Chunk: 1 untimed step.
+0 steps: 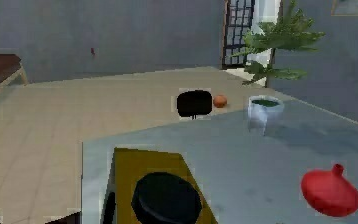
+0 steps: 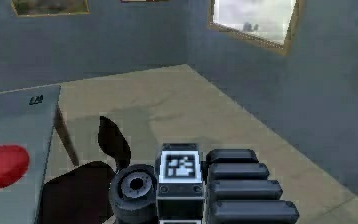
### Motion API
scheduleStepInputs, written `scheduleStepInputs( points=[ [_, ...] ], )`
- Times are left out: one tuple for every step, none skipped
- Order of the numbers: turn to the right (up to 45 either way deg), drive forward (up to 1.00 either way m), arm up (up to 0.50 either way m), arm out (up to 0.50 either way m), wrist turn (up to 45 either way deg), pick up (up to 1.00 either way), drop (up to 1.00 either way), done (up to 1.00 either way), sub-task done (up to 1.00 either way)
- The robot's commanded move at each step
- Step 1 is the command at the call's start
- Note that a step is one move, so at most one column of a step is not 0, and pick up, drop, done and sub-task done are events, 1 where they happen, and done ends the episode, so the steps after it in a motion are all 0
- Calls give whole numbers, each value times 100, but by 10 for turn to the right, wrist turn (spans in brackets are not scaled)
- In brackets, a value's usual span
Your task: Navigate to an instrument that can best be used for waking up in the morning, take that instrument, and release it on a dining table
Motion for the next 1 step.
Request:
scheduleStepInputs(
  points=[
    [450,0,0,0,0,0,0,0,0]
  ],
)
